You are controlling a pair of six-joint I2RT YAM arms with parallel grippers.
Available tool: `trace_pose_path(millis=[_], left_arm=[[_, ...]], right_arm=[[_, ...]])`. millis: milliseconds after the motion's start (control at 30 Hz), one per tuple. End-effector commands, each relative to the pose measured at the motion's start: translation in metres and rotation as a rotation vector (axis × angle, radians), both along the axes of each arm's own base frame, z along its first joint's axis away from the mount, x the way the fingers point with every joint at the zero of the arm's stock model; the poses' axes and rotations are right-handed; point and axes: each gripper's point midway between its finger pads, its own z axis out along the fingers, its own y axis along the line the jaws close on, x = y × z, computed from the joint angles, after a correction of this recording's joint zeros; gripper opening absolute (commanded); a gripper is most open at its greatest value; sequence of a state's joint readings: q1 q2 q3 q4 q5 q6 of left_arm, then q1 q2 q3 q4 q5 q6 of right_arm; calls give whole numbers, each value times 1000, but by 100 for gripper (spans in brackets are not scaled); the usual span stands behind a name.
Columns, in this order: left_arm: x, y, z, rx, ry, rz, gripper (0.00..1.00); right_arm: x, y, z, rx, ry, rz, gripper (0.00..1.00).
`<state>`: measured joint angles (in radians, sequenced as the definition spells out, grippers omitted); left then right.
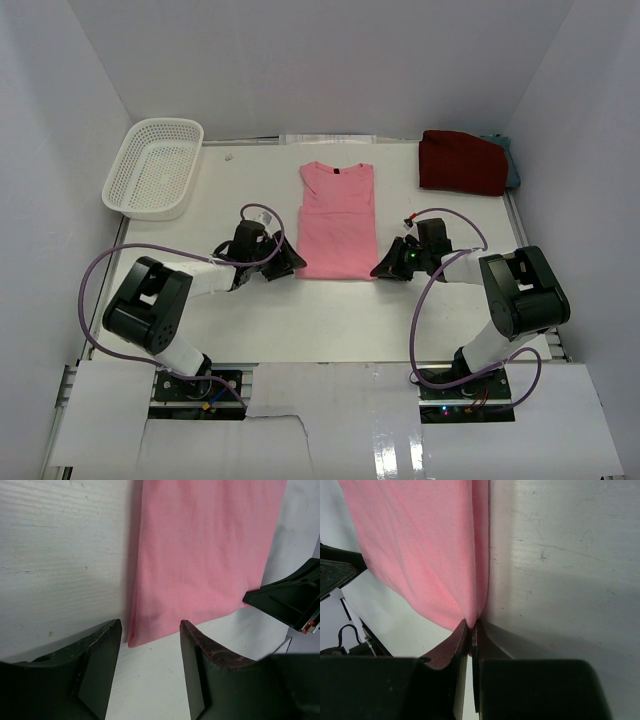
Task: Fold and stack the t-shirts
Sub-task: Grab one side of the 2/3 rectangular tshirt with both arms
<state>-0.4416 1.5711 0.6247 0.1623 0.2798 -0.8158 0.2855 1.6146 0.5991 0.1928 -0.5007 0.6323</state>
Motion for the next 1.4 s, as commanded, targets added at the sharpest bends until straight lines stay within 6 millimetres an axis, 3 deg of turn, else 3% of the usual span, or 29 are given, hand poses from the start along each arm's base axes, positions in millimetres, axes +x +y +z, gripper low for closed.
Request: trace_pose_path(millis=[0, 33, 200, 233, 533, 800, 833, 967, 1133, 1200, 1367], left_arm=[[-25, 11, -27, 51, 85, -14, 62], [-26, 11, -26, 50, 82, -14, 62], [-27, 9, -22, 38, 75, -27, 35], [-28, 9, -22, 35, 76, -31, 35], [-39, 7, -29, 23, 113, -60, 51], [-37, 8, -44, 59, 137, -73, 45], [-37, 7, -45, 62, 139, -77, 44], [-37, 7, -57, 86, 171, -102, 19], [-37, 3, -59, 81, 174, -135, 10], [-39, 4, -59, 89, 178, -145, 0], [-48, 2, -57, 85, 210, -192, 0]], right_arm=[[1, -3, -3, -29, -9, 7, 8], [1, -3, -3, -28, -10, 8, 8], [1, -3, -3, -26, -10, 9, 8], [1, -3, -3, -26, -10, 9, 8], [0, -3, -3, -26, -12, 10, 8], [-1, -4, -1, -26, -17, 11, 8], [-1, -3, 1, -25, -19, 12, 8], [-1, -5, 3, -34, -25, 15, 8], [-1, -7, 5, -56, -35, 26, 8], [-3, -10, 4, -77, -30, 38, 8], [-7, -12, 5, -101, -23, 71, 8]])
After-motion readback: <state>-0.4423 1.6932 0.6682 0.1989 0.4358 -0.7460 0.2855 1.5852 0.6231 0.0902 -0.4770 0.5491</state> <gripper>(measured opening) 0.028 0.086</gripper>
